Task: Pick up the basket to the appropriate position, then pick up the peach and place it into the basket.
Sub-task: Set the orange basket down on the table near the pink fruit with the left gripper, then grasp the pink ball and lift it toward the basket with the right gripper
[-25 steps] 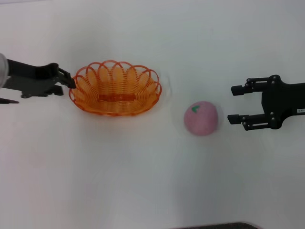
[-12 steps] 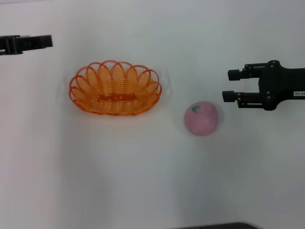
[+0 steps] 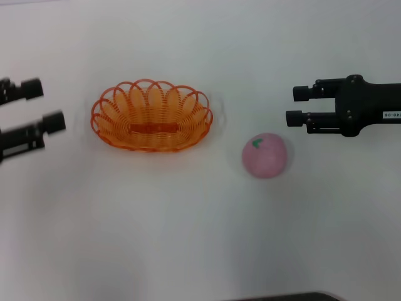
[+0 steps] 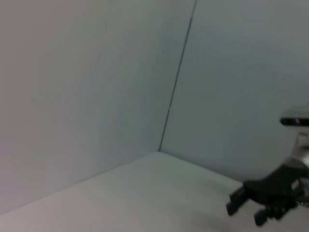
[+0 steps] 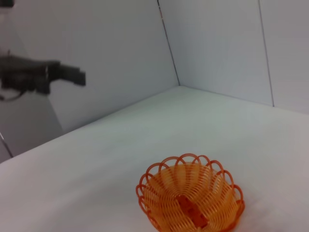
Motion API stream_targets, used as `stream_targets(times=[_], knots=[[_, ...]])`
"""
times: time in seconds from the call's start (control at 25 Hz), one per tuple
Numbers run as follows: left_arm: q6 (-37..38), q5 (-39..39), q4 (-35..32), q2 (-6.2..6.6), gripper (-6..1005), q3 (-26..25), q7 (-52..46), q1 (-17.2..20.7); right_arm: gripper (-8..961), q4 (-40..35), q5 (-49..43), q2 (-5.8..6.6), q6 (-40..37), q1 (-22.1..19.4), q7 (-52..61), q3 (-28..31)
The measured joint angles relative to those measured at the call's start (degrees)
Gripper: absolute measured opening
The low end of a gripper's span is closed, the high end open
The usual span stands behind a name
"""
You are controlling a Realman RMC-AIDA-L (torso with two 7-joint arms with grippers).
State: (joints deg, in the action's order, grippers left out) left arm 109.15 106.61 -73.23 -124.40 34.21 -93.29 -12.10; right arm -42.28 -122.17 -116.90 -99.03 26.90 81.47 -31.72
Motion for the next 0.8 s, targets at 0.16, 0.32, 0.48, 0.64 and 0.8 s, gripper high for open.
stream_targets(times=[0.16,0.32,0.48,0.64,0.8], knots=[[0.0,1.5,4.1,-0.24,707,-0.1,7.3,1.8,621,0.0,0.0,0.56,-0.3,0.9,3.1,-0.4],[-1.5,5.0,7.3,-0.25,715,-0.3,10.9,1.9,614,-0.9,-0.2,1.45,-1.4,2.3,7.0,-1.1],[-3.0,7.0,8.5,-0.25,828,0.1,11.7,1.5,607,-7.2,-0.3,2.01,-4.9,4.0,13.2,-2.9],[-4.0,9.2,9.0,-0.17,885,0.2,11.7,0.7,600,-17.6,-0.5,2.69,-10.3,5.8,22.7,-6.8],[-4.3,11.2,10.0,0.02,885,0.3,11.6,-0.2,593,-28.2,-2.8,2.97,-14.6,8.4,31.2,-9.2]])
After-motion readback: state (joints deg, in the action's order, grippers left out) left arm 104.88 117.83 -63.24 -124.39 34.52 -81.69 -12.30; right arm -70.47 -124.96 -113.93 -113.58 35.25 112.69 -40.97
